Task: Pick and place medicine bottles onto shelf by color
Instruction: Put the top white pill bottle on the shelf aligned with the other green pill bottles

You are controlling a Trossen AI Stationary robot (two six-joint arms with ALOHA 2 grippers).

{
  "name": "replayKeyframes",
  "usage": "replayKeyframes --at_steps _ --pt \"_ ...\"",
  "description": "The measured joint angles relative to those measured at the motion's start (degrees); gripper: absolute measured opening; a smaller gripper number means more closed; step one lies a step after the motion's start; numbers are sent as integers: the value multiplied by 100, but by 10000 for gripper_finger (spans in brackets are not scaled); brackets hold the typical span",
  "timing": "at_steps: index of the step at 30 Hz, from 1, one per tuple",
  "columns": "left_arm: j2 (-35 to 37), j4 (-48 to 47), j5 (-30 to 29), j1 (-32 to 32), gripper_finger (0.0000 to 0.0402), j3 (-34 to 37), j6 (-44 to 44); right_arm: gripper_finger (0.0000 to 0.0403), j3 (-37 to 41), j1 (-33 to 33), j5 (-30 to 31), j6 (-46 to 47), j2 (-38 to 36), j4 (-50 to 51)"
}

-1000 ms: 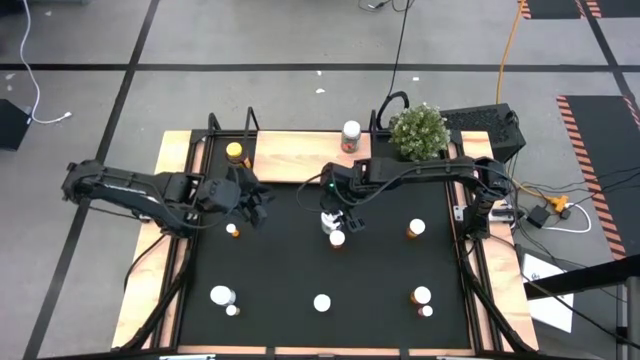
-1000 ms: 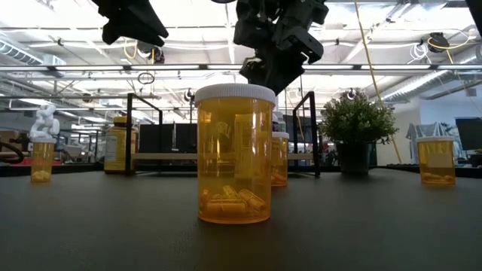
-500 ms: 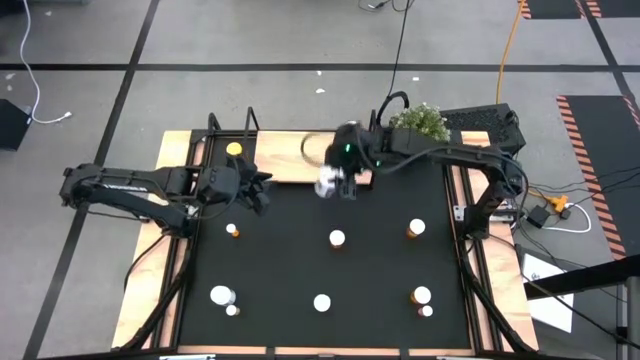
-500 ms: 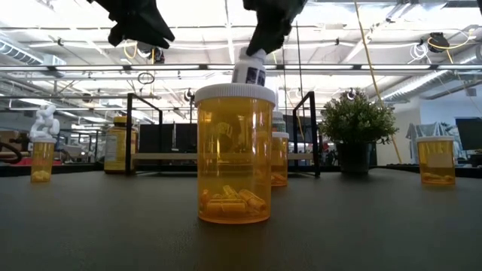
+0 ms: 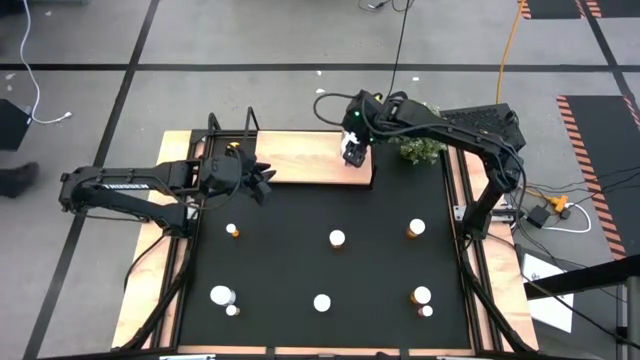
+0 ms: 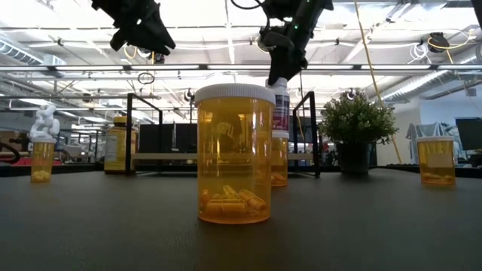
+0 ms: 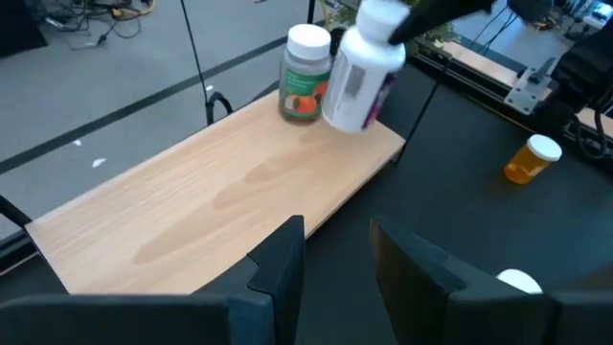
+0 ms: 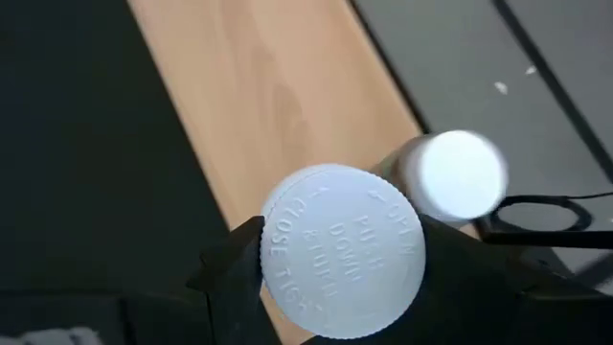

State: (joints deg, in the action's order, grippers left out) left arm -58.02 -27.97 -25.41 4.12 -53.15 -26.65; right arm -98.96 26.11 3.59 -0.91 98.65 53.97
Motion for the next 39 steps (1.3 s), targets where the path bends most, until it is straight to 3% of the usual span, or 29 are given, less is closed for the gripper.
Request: replayKeyframes --at_steps 7,19,29,35,39 --pt "-2 376 2 0 122 0 410 239 704 36 -39 301 2 -707" --pt "-2 446 2 0 122 0 557 242 1025 131 -166 229 -9 -992" --pt "-2 416 2 -2 122 2 551 314 1043 103 -225 195 -85 -1149" --pt "-2 418 2 -7 122 2 352 339 1043 102 -224 421 -547 -1212" --pt "22 437 2 -73 122 4 365 339 1043 33 -289 381 -1248 -991"
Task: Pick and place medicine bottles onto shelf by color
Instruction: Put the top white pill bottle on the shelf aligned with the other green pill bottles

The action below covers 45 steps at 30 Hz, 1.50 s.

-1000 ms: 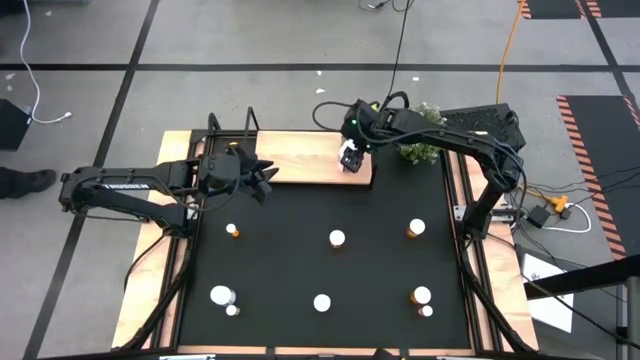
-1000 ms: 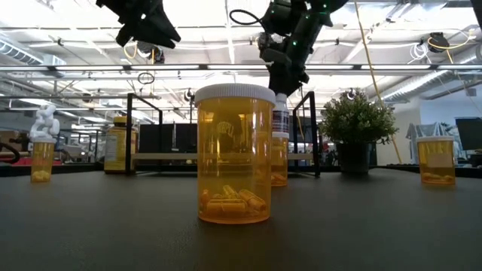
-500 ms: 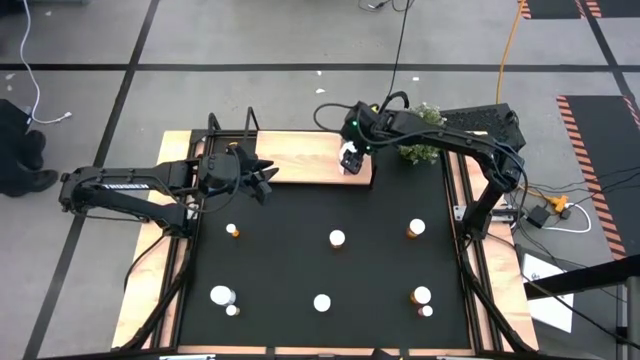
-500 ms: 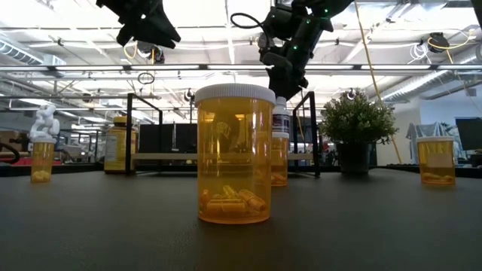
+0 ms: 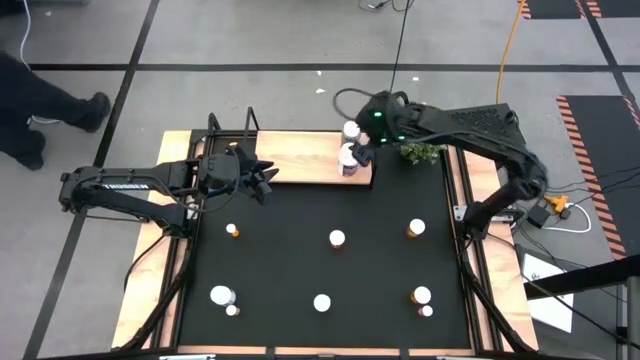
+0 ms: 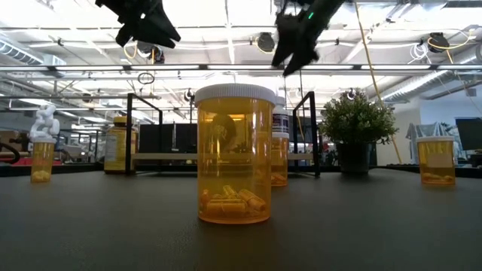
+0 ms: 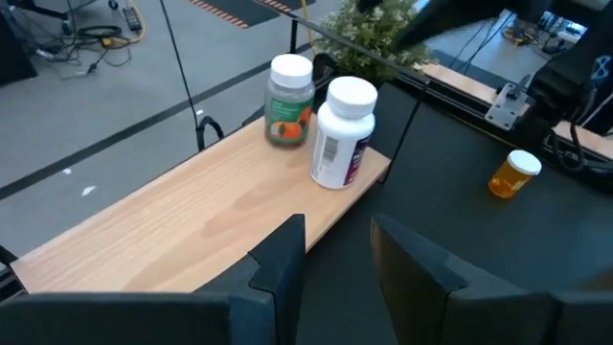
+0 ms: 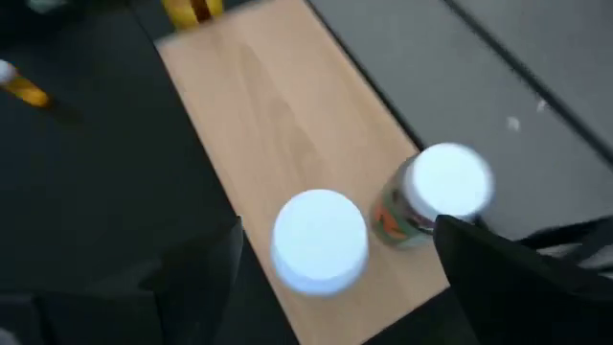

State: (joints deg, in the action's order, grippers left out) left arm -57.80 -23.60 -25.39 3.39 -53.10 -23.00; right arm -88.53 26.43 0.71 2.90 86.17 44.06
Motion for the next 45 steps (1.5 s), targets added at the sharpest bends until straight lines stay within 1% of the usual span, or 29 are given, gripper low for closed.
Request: replayKeyframes --at_steps 5,7,8,9,12,13,15,17,19,23,24,28,33,39,45 --pt "11 323 0 -15 122 2 55 338 -2 -327 -786 -351 -1091 220" --pt "11 601 -2 -15 122 2 200 333 -2 -524 -951 -399 -1454 181" --pt "8 722 -2 -15 122 2 310 329 -5 -627 -918 -466 -1580 143" --pt "-2 831 -2 -15 122 2 417 325 -11 -727 -752 -525 -1671 97" --pt "-52 1077 -2 11 122 2 655 308 -13 -889 266 -436 -1727 37" --pt "-62 1115 -2 23 122 2 662 302 -13 -888 458 -415 -1647 57" --pt "-74 1171 -2 35 122 2 584 292 -11 -851 532 -353 -1415 92" --pt "-75 1140 -3 14 122 2 483 285 -9 -890 475 -316 -1076 74" --pt "-77 1135 2 -55 122 2 434 279 -9 -1006 232 -295 -722 76" --pt "-75 887 13 -248 122 2 236 260 -6 -1329 229 -312 -61 346" --pt "-76 786 18 -302 122 2 147 252 -5 -1412 288 -337 91 401" --pt "-74 235 24 -487 122 2 -172 214 -4 -1725 944 -449 664 451" --pt "-74 -283 26 -586 122 2 -424 159 -2 -1784 971 -603 1267 390" --pt "-74 -331 26 -559 122 2 -313 95 -2 -1636 978 -654 1681 378" --pt "-74 -336 24 -475 122 2 -110 49 -2 -1352 980 -843 1822 272"
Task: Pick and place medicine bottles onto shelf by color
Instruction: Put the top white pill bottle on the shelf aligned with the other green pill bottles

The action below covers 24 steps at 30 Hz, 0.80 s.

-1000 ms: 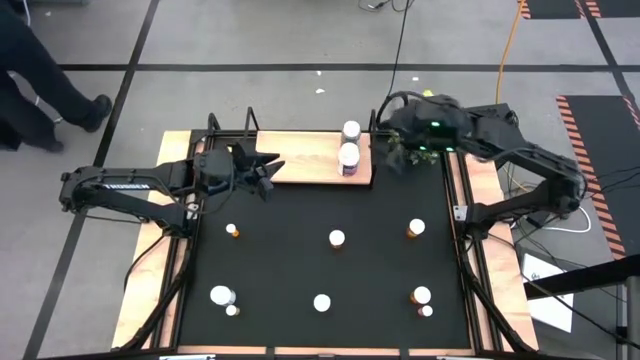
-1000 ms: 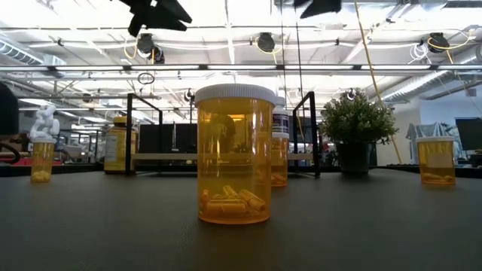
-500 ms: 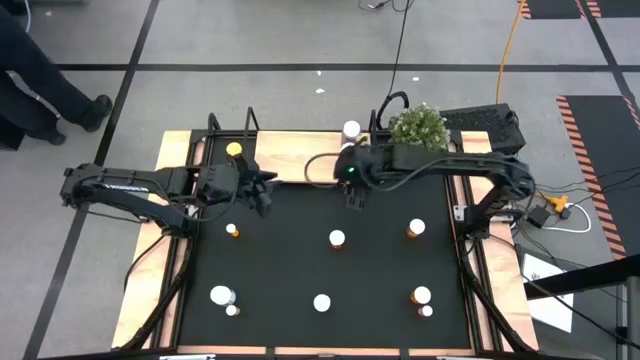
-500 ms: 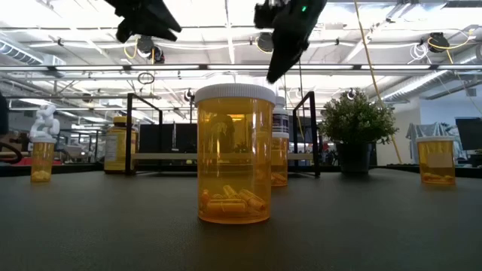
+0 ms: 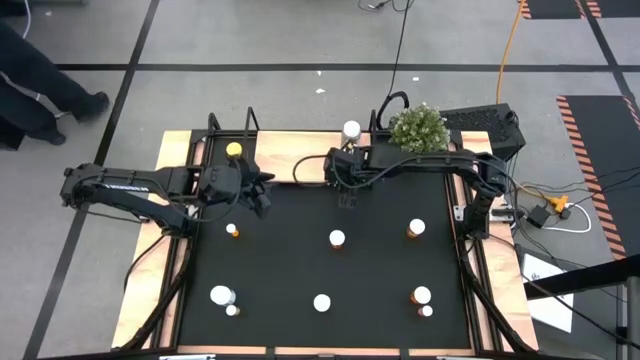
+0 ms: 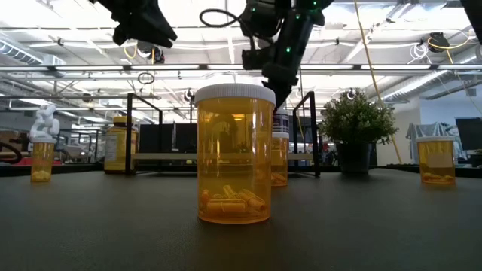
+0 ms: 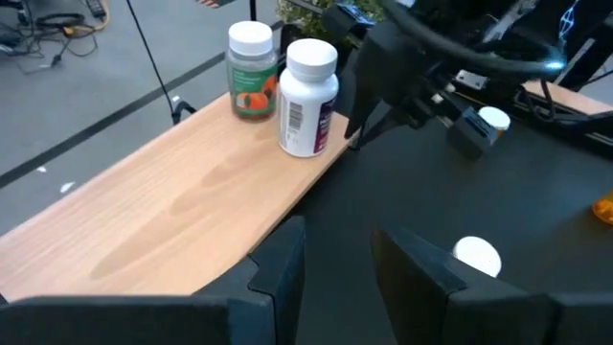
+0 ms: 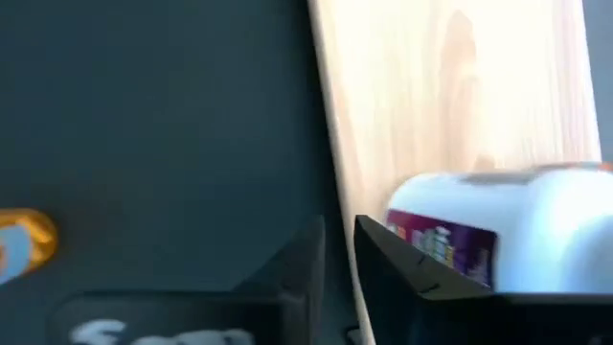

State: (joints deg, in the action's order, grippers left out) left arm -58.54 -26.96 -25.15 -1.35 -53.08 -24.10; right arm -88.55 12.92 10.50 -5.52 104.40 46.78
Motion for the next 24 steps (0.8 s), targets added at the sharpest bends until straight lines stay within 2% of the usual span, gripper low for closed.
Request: replayKeyframes --at_steps 10,24 --pt "2 -4 0 58 122 0 352 13 -4 360 0 -146 -61 -115" --pt "7 -35 0 176 122 0 496 10 -4 632 0 -226 -54 -196"
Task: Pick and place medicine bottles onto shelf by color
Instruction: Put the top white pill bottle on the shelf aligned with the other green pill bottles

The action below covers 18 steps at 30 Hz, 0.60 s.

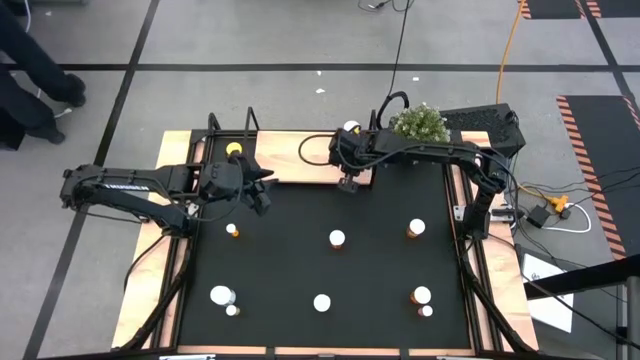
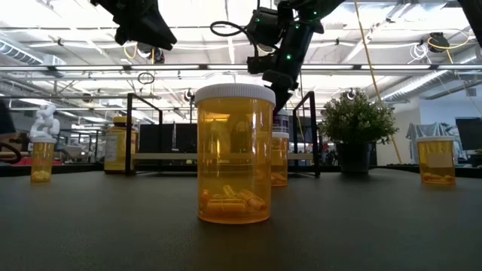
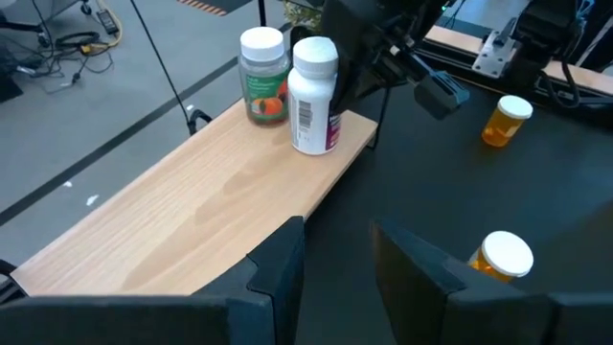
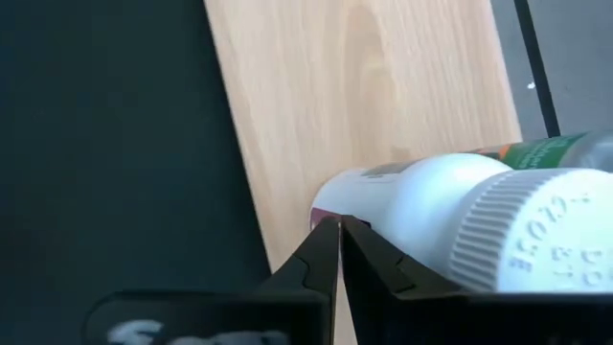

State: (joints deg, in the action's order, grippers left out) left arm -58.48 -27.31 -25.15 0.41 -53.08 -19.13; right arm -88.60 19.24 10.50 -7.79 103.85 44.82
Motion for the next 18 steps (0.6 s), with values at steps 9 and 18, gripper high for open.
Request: replayKeyframes --at_steps 9,18 --pt "0 0 0 2 122 0 6 11 0 215 0 -103 0 -46" --pt "0 3 1 0 122 -2 -2 11 0 290 -2 -197 0 -144"
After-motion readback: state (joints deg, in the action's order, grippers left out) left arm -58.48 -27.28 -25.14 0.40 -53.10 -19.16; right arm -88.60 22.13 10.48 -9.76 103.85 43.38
